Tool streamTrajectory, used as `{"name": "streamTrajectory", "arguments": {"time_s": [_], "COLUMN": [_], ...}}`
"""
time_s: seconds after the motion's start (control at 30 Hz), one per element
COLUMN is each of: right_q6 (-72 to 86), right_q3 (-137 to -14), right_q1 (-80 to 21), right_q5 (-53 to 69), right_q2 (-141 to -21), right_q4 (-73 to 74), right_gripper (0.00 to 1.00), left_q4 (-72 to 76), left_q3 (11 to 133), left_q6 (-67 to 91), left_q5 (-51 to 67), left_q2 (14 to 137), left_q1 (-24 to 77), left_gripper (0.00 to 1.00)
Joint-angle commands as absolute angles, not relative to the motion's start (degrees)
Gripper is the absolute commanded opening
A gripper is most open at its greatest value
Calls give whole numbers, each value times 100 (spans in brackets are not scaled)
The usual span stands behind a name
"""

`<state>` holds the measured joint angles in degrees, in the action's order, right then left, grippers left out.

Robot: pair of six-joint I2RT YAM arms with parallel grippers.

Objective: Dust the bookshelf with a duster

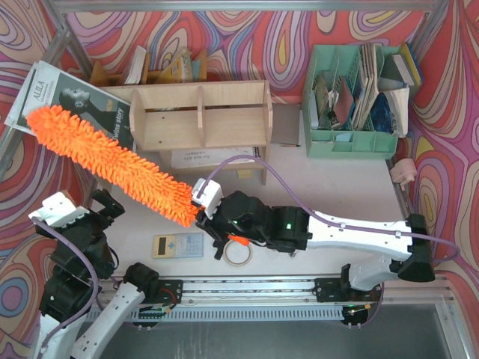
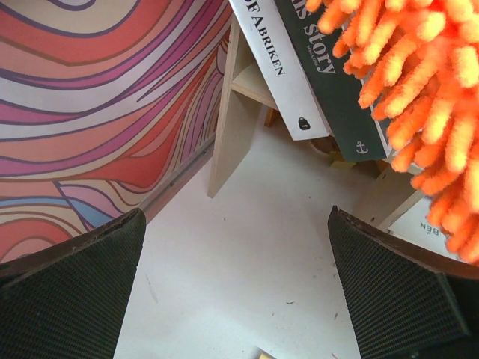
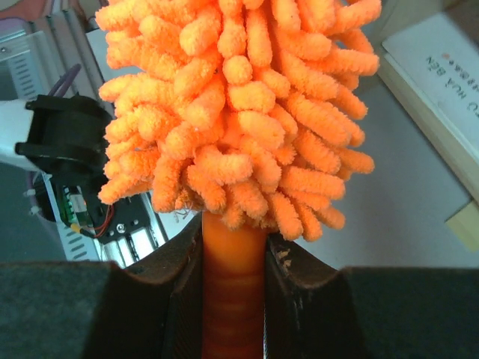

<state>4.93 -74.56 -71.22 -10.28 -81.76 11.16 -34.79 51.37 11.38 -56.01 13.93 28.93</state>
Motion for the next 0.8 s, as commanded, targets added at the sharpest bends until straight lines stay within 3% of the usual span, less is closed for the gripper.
{"name": "streamTrajectory", "arguments": {"time_s": [0.0, 0.4, 0.77], "right_q6": [-123, -475, -223], "right_q3": [-7387, -7444, -7024], "right_q1": [-7183, -7244, -7251], "right_q5": [-952, -537, -1034], "right_q2": [-7715, -7924, -8006], "right_q4": [502, 678, 792], "right_gripper": [0, 0, 0], "left_q4": [-3392, -3585, -3682], "left_q3": [5094, 5122, 5125], "left_q6": [1089, 1380, 1503], "left_q5": [-5754, -6716, -7031], "left_q2": [1221, 909, 848], "left_q1": [2873, 2869, 2866], "left_gripper": [98, 98, 99]}}
